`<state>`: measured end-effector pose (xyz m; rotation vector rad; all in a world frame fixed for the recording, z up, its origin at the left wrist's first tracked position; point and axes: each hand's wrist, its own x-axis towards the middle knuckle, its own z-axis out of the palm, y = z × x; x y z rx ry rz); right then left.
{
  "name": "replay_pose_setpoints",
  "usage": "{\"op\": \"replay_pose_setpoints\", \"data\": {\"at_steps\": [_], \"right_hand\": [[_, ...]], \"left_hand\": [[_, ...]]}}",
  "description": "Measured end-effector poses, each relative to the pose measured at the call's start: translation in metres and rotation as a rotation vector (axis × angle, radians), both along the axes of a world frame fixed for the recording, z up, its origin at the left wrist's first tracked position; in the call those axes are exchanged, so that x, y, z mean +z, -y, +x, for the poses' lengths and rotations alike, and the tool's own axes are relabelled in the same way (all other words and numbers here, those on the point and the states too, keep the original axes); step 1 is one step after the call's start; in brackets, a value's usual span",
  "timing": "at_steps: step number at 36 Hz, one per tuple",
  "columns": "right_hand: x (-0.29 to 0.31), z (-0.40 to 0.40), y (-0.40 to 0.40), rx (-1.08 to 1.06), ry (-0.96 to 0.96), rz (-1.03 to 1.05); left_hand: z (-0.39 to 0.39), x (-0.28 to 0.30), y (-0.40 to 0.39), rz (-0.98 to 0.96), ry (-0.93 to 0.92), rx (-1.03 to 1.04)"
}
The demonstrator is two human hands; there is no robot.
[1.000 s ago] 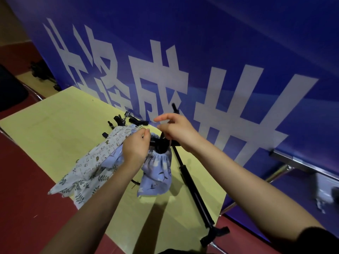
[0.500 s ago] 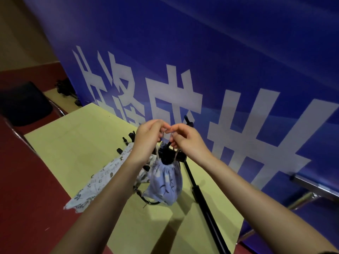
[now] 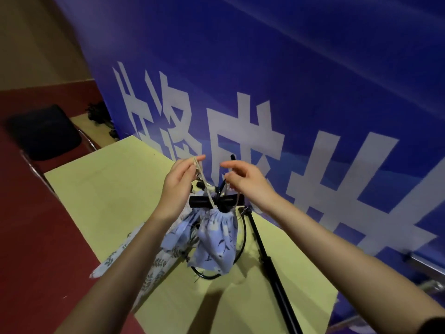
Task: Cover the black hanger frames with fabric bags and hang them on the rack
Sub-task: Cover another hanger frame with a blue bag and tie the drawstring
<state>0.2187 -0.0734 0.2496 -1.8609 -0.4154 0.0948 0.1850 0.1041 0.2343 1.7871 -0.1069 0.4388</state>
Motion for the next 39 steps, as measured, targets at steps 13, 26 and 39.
{"op": "replay_pose_setpoints", "data": {"at_steps": [13, 26, 39], "right_hand": [[0.051, 0.041, -0.113, 0.268, -0.109, 0.398], [0.005, 0.138, -0.119, 0.0, -0.204, 0.382], [-0.11, 0.179, -0.131, 0.149, -0.386, 0.046]], "left_hand": [[0.048, 0.038, -0.084, -0.042, 0.22, 0.325], [0.131, 0.026, -0.108, 0.281, 0.153, 0.347], [0.253, 0.008, -0.063, 0.339, -0.026, 0.199]]}}
